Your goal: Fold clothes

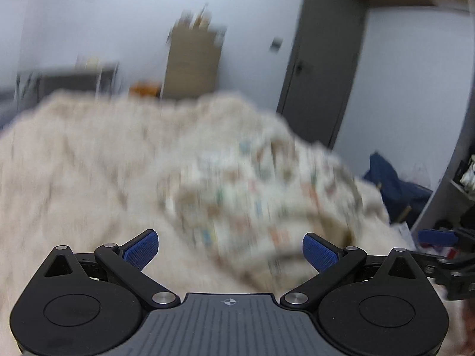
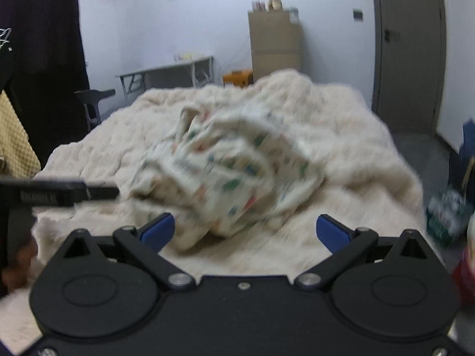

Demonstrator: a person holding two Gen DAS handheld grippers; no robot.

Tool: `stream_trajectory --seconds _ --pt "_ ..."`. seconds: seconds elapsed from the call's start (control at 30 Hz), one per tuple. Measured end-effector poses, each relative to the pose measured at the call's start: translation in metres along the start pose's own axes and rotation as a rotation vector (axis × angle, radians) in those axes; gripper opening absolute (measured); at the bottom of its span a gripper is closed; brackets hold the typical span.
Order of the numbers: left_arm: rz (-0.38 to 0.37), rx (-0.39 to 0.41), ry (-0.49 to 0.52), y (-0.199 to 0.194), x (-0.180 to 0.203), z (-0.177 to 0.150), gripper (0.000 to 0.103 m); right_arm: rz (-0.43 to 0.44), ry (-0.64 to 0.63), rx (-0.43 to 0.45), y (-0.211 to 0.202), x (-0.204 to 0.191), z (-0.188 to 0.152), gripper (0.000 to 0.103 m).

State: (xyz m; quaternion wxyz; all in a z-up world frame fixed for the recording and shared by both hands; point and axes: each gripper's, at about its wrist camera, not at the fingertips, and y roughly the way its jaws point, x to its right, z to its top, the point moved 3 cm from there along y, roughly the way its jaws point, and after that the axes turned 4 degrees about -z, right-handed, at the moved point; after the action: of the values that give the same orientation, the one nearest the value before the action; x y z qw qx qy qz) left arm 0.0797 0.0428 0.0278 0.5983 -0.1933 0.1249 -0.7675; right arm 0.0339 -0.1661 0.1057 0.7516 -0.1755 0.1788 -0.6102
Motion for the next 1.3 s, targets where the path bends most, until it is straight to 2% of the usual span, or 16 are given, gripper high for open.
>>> stream_trajectory --seconds 0.17,0.33,0.53,0.6,0.63,0.7,0.77,0.8,0.83,0.87,1.03,1.1,1.13,1.17,1.23,1.3 --pt "-0.060 -0.106 0.092 0.045 -0.008 0.022 0.103 0.070 -0.014 0.030 0.010 0.019 0.007 0.103" --pt "-0.278 -0.171 0.014 0.074 -0.017 0.025 0.099 0.188 -0.009 -0.056 0.035 0.030 0.033 0.103" --pt "-0.409 -0.171 0.093 0.070 0.004 0.012 0.091 0.223 -0.041 -0.112 0.074 0.042 0.083 0.097" --pt "-0.410 -0.167 0.131 0.072 0.013 0.003 0.079 0.234 -0.025 -0.120 0.087 0.043 0.087 0.088" --pt "-0.406 -0.163 0.150 0.074 0.017 -0.002 0.063 0.242 -0.009 -0.120 0.090 0.044 0.084 0.086" --pt "-0.382 -0.141 0.201 0.074 0.021 -0.006 0.047 0.255 0.040 -0.111 0.095 0.046 0.068 0.077" --pt "-0.379 -0.099 0.224 0.064 0.021 0.001 0.028 0.266 0.089 -0.100 0.097 0.049 0.048 0.040" --pt "-0.378 -0.076 0.227 0.057 0.019 0.006 0.026 0.285 0.101 -0.093 0.096 0.050 0.039 0.033" --pt "-0.373 -0.051 0.230 0.049 0.017 0.011 0.024 0.296 0.111 -0.084 0.094 0.051 0.032 0.011" --pt "-0.365 -0.020 0.236 0.039 0.015 0.017 0.023 0.293 0.117 -0.072 0.090 0.053 0.029 0.000" --pt "-0.284 0.186 0.252 -0.011 -0.002 0.060 0.021 0.276 0.103 0.029 0.057 0.061 0.039 0.001" --pt "-0.262 0.247 0.217 -0.031 -0.009 0.068 0.021 0.272 0.083 0.072 0.042 0.060 0.048 0.011" --pt "-0.248 0.284 0.196 -0.042 -0.012 0.072 0.021 0.275 0.072 0.084 0.038 0.059 0.050 0.021" --pt "-0.237 0.312 0.180 -0.050 -0.014 0.074 0.022 0.282 0.064 0.091 0.035 0.057 0.052 0.044" --pt "-0.228 0.311 0.173 -0.053 -0.015 0.071 0.022 0.309 0.026 0.090 0.031 0.049 0.052 0.068" --pt "-0.233 0.306 0.154 -0.052 -0.017 0.068 0.022 0.336 -0.056 0.062 0.033 0.036 0.046 0.070"
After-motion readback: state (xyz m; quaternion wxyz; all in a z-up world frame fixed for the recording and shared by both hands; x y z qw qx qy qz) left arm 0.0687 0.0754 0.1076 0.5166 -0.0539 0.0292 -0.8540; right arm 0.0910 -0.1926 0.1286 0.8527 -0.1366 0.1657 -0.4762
